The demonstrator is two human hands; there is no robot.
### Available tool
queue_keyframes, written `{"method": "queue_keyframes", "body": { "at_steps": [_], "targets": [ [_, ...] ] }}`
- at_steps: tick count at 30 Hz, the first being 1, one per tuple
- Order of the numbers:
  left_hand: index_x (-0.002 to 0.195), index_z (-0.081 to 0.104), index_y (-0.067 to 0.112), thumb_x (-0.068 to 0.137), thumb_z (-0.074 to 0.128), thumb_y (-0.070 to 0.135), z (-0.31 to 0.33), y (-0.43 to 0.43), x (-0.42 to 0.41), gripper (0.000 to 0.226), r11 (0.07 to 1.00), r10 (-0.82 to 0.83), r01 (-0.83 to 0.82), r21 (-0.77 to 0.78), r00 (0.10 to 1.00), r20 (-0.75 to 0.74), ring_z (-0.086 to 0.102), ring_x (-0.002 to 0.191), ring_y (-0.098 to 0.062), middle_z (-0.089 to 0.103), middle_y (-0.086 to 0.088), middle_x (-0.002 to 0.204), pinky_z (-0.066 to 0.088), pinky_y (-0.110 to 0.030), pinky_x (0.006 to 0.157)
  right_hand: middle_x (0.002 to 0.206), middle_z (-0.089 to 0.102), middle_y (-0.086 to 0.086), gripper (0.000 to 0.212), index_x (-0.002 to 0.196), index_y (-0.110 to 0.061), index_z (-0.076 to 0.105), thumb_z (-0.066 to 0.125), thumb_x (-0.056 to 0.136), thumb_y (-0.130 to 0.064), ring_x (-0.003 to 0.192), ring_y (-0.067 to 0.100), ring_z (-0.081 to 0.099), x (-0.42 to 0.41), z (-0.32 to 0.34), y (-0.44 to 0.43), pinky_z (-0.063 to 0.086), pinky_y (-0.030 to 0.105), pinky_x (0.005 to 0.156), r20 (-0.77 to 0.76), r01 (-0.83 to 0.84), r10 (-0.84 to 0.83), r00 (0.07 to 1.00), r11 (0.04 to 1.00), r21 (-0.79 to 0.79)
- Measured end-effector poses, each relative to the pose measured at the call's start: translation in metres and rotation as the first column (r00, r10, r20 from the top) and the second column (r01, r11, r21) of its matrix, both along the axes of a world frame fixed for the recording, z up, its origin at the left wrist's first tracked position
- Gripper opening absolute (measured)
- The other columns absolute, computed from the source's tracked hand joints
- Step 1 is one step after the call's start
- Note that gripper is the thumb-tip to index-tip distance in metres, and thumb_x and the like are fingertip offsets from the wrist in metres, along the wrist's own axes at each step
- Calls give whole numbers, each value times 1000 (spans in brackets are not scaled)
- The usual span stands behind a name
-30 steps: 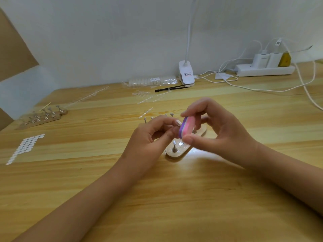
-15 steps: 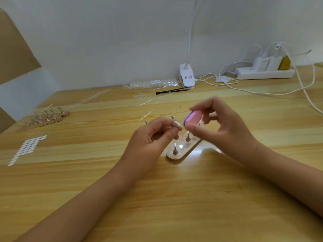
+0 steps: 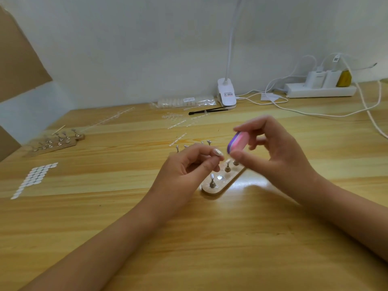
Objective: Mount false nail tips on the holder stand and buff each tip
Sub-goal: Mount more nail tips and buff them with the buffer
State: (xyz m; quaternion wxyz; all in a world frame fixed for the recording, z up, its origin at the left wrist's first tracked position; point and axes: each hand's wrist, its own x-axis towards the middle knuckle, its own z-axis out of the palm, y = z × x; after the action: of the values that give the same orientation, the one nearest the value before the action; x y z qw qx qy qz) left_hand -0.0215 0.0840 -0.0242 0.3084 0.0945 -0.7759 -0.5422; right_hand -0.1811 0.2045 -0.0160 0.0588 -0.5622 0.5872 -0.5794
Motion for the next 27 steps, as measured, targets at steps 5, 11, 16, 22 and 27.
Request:
{"method": "queue_keyframes", "body": {
  "at_steps": [5,11,16,22,27],
  "targets": [
    [96,71,24,84,62,30,0,-2,1,17,999,-15,15,29,1000,8,68,83,-9,71,5,82,54,-24,85,97,60,-9,41,108,-23,62,80,74,-39,82,9,56,3,-3,-5,48,25,79,-33,-19,20,999,1000,10],
    [96,71,24,84,61,30,0,-2,-1,16,997,-30,30,65,1000,-3,67,83,-6,71,6,80,51,-19,82,98,61,-14,41,109,-26,62,81,75,-37,84,10,56,3,-3,-2,48,25,81,-1,-61,61,998,998,9],
    [95,70,23,87,62,26,0,-3,0,12,997,-22,22,76,1000,-3,65,78,0,70,11,76,48,-14,78,92,61,-9,41,106,-26,63,82,72,-39,79,9,55,0,-5,-8,50,31,79,99,33,-36,994,999,31],
    [95,70,29,86,62,30,-1,-4,-1,12,996,-32,32,77,999,-3,67,82,-2,72,8,82,49,-15,79,97,62,-10,42,109,-27,64,80,73,-41,81,14,56,11,-7,-5,51,30,79,40,-101,101,994,995,3],
    [96,70,20,89,62,23,-1,-4,0,12,996,-29,30,79,999,-12,64,78,1,69,14,77,46,-11,77,85,57,-12,42,105,-27,64,80,69,-44,75,5,53,-1,-3,-9,50,32,78,169,73,-79,982,996,45]
  ]
}}
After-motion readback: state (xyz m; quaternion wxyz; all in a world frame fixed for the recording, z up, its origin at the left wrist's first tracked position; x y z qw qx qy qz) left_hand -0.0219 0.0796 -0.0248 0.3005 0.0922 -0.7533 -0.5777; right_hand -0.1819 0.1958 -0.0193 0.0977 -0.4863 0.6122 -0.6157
